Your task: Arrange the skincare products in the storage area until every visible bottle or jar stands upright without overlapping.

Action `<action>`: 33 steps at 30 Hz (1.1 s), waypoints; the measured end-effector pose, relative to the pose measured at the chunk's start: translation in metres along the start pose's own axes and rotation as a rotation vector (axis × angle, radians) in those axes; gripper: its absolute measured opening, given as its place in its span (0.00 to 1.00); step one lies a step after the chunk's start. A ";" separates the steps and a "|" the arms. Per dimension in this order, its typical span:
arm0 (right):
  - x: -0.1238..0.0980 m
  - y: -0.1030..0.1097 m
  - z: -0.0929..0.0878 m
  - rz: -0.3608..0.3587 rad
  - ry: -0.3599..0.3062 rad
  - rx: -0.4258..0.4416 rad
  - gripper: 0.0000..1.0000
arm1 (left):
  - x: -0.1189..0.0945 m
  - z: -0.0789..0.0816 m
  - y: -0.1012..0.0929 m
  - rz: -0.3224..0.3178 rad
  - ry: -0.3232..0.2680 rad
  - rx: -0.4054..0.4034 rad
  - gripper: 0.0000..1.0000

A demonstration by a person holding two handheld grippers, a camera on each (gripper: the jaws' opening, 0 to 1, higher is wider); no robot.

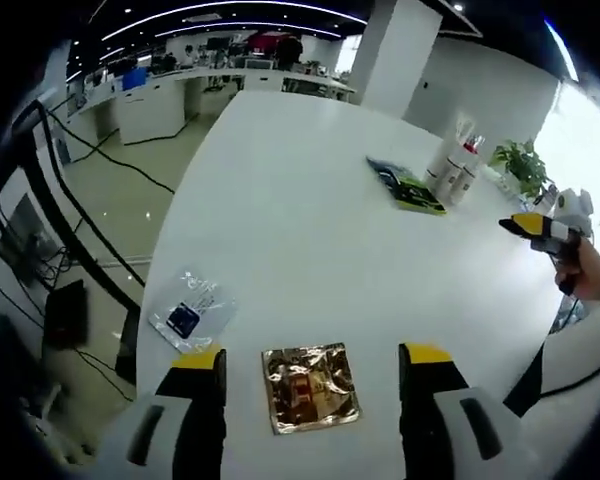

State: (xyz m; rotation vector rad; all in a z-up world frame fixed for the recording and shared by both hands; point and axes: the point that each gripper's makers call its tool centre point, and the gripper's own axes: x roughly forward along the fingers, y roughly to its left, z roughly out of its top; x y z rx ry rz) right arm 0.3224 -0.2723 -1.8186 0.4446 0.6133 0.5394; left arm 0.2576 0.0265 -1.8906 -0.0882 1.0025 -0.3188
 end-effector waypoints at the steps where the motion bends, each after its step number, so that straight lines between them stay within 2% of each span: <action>1: -0.001 0.000 -0.001 -0.002 0.000 0.001 0.33 | 0.000 -0.002 0.000 0.006 0.004 0.005 0.73; 3: -0.003 -0.001 -0.003 -0.006 0.001 0.001 0.33 | -0.001 -0.006 0.001 0.034 0.019 0.020 0.76; 5: -0.007 -0.004 -0.006 -0.014 0.004 -0.002 0.33 | 0.002 -0.018 0.004 0.060 0.071 0.062 0.75; 7: -0.011 -0.006 -0.008 -0.020 0.007 -0.003 0.33 | 0.002 -0.025 0.003 0.078 0.098 0.086 0.74; 10: -0.015 -0.010 -0.011 -0.027 0.007 0.004 0.33 | 0.006 -0.033 0.000 0.081 0.122 0.087 0.70; 11: -0.017 -0.012 -0.013 -0.032 0.008 0.005 0.33 | 0.006 -0.030 0.002 0.105 0.102 0.111 0.68; 15: -0.022 -0.014 -0.018 -0.037 0.009 0.020 0.33 | 0.003 -0.030 0.001 0.120 0.131 0.202 0.55; 16: -0.023 -0.014 -0.020 -0.038 0.011 0.024 0.33 | 0.005 -0.029 -0.004 0.098 0.122 0.194 0.52; 18: -0.024 -0.015 -0.024 -0.038 0.016 0.025 0.32 | 0.006 -0.027 -0.003 0.107 0.108 0.185 0.49; 20: -0.025 -0.016 -0.028 -0.050 0.030 0.008 0.31 | 0.006 -0.026 -0.003 0.107 0.102 0.183 0.41; 33: -0.029 -0.017 -0.028 -0.048 0.019 0.032 0.31 | 0.007 -0.023 -0.004 0.078 0.099 0.160 0.39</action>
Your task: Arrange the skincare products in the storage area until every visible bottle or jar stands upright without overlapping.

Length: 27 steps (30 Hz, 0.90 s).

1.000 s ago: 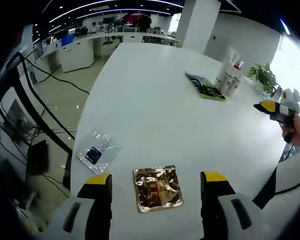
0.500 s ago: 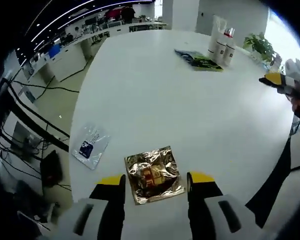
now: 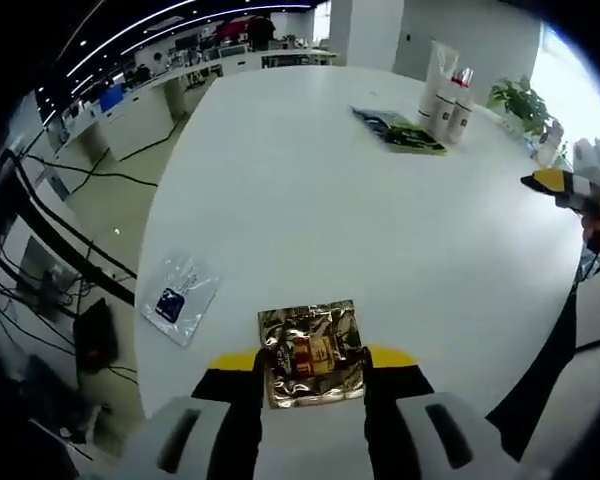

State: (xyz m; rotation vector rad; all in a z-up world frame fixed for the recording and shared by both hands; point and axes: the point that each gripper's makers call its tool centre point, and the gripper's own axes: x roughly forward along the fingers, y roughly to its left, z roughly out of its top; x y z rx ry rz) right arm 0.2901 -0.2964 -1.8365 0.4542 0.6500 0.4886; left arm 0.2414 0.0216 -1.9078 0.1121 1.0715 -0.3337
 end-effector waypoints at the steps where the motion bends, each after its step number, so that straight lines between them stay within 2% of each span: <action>1: 0.000 0.001 0.000 0.004 0.001 0.005 0.31 | 0.000 0.000 -0.001 -0.003 0.000 0.002 0.39; 5: 0.002 0.003 -0.003 0.019 0.007 0.014 0.31 | 0.000 0.003 -0.007 -0.018 -0.001 0.020 0.39; 11: 0.006 0.010 -0.008 0.042 0.017 0.032 0.31 | 0.000 0.020 -0.016 -0.049 -0.029 0.056 0.39; 19: 0.012 0.024 -0.010 0.108 0.039 0.068 0.31 | -0.002 0.046 -0.041 -0.107 -0.072 0.129 0.39; 27: 0.020 0.043 -0.009 0.182 0.057 0.089 0.31 | -0.004 0.066 -0.068 -0.175 -0.110 0.209 0.39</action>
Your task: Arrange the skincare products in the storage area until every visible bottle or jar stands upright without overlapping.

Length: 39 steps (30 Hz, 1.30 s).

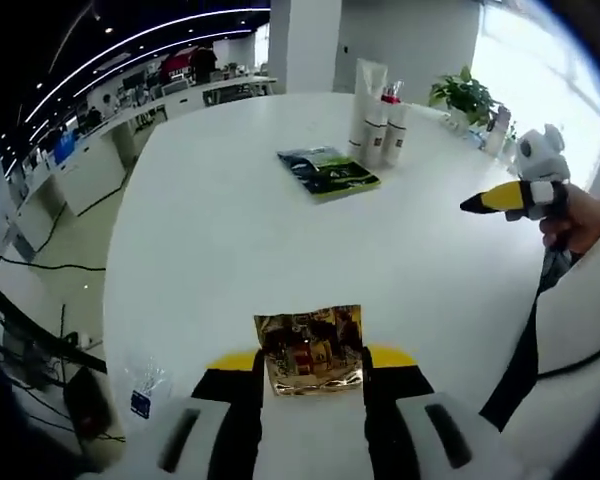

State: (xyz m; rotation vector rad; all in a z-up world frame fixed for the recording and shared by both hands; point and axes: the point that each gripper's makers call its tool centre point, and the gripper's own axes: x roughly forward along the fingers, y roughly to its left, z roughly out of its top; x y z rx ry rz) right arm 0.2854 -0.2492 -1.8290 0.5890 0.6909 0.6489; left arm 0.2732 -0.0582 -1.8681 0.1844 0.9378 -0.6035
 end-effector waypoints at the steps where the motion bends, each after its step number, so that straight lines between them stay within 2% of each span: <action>1: 0.003 0.005 0.000 0.019 0.006 0.007 0.31 | 0.000 0.002 -0.002 -0.006 -0.003 0.005 0.39; 8: 0.018 0.029 -0.001 0.091 0.039 0.017 0.31 | 0.005 0.017 -0.031 -0.074 -0.016 0.126 0.39; 12: 0.024 0.039 -0.005 0.127 0.071 0.021 0.31 | 0.006 0.026 -0.043 -0.105 -0.027 0.172 0.39; 14: 0.029 0.048 -0.010 0.156 0.110 0.023 0.31 | 0.007 0.033 -0.054 -0.135 -0.036 0.208 0.39; 22: 0.036 0.059 -0.021 0.192 0.188 0.050 0.29 | 0.011 0.051 -0.087 -0.205 -0.042 0.357 0.39; 24: 0.037 0.059 -0.023 0.193 0.199 0.047 0.29 | 0.012 0.054 -0.093 -0.212 -0.039 0.417 0.39; 28: 0.039 0.058 -0.027 0.181 0.233 0.040 0.28 | 0.011 0.060 -0.109 -0.240 -0.043 0.466 0.39; 35: 0.039 0.052 -0.033 0.143 0.288 0.049 0.17 | 0.007 0.063 -0.140 -0.283 -0.047 0.572 0.39; 38: 0.036 0.051 -0.039 0.143 0.331 0.062 0.02 | 0.007 0.063 -0.145 -0.288 -0.047 0.578 0.40; 39: 0.036 0.052 -0.038 0.147 0.331 0.069 0.01 | 0.007 0.062 -0.145 -0.287 -0.046 0.577 0.40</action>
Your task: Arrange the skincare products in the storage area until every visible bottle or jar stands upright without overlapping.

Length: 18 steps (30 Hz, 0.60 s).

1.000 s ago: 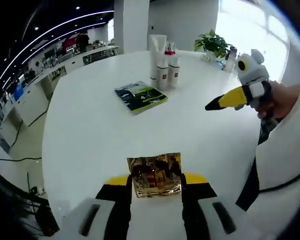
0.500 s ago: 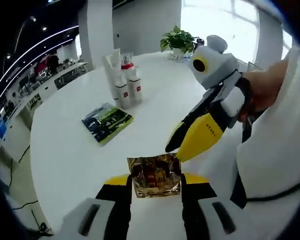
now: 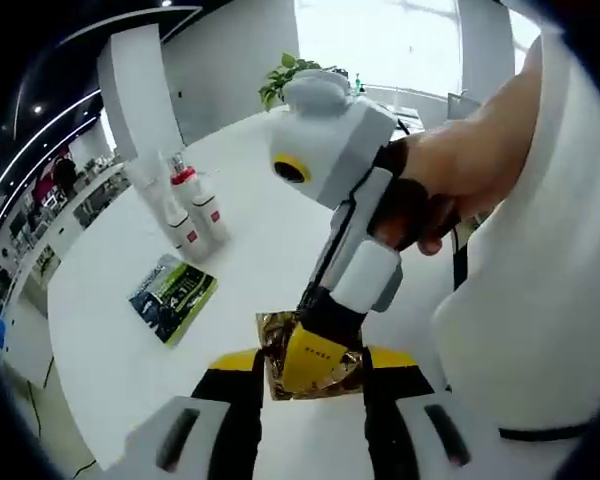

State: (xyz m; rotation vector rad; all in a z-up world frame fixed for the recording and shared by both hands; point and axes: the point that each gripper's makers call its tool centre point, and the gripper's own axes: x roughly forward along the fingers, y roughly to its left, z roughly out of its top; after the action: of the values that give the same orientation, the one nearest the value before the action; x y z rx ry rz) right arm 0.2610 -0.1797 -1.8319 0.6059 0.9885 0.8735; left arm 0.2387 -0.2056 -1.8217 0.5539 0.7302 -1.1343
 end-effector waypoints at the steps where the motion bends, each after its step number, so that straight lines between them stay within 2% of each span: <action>1: -0.001 -0.001 0.000 -0.002 -0.004 0.027 0.01 | 0.000 0.000 0.001 0.003 -0.002 -0.004 0.40; 6: -0.005 0.001 0.000 0.017 -0.005 0.058 0.00 | -0.001 0.000 0.000 -0.013 -0.027 -0.057 0.41; 7: -0.008 0.002 0.003 0.024 -0.021 0.046 0.00 | -0.001 -0.002 0.002 -0.018 -0.031 -0.099 0.41; 8: -0.009 0.002 0.004 0.026 -0.023 0.046 0.00 | -0.001 -0.003 0.002 -0.023 -0.040 -0.144 0.43; 9: -0.010 0.001 0.006 0.029 -0.029 0.052 0.00 | -0.001 -0.001 0.003 -0.041 -0.077 -0.221 0.46; 11: -0.012 0.001 0.009 0.029 -0.039 0.053 0.00 | -0.003 -0.001 0.007 -0.044 -0.118 -0.315 0.52; 15: -0.020 0.003 0.022 0.047 -0.093 0.065 0.00 | -0.007 -0.006 0.016 -0.064 -0.187 -0.548 0.55; 16: -0.022 0.005 0.025 0.056 -0.111 0.069 0.00 | -0.007 -0.006 0.016 -0.082 -0.201 -0.595 0.56; 17: -0.024 0.010 0.032 0.091 -0.145 0.079 0.00 | -0.008 -0.003 0.015 -0.125 -0.237 -0.693 0.56; 18: -0.025 0.013 0.035 0.106 -0.160 0.083 0.00 | -0.009 0.001 0.014 -0.157 -0.265 -0.751 0.54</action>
State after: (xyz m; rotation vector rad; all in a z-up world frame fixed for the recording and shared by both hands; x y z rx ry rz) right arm 0.2810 -0.1961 -1.7945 0.7921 0.8573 0.8660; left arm 0.2499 -0.1963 -1.8138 -0.2856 0.9051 -0.9585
